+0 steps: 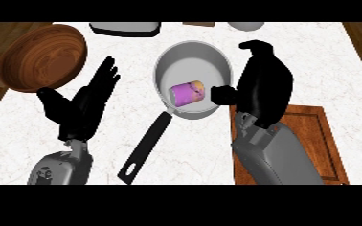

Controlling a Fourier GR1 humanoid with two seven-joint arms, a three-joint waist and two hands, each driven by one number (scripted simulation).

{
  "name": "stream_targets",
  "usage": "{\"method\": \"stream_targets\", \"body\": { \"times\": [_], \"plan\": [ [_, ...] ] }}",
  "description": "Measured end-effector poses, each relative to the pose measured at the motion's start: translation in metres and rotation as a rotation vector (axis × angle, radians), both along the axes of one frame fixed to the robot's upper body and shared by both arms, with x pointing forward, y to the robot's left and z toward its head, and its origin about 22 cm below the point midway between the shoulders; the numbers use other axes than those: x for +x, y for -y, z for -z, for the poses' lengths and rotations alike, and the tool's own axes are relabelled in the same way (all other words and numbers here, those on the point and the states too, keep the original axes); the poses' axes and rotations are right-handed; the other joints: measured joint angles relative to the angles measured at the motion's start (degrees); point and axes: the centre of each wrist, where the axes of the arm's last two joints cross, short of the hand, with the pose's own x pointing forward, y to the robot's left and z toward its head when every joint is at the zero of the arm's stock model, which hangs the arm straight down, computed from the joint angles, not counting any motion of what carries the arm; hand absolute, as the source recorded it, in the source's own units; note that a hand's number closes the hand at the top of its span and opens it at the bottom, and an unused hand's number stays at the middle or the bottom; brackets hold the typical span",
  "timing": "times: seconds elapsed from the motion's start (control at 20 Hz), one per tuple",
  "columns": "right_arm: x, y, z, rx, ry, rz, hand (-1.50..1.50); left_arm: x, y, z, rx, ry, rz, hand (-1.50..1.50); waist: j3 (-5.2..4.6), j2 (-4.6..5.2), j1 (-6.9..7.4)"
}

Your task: Pick the can from the cutting board and place it in the pot

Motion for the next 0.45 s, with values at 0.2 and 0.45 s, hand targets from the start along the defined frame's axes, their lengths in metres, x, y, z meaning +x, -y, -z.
{"method": "stream_targets", "body": {
  "times": [0.2,0.45],
  "plan": [
    [-0.001,-0.003,-0.015,0.045,0.147,0.001,-1.5,0.001,0.001,0.003,0.003,-0.008,-0.004,0.0,-0.03,-0.26,-0.39],
    [-0.005,-0.002,-0.028,0.048,0.358,0.054,-1.5,0.001,-0.003,0.004,-0.001,-0.011,-0.021,0.0,-0.09,-0.66,-1.59]
  ]
}}
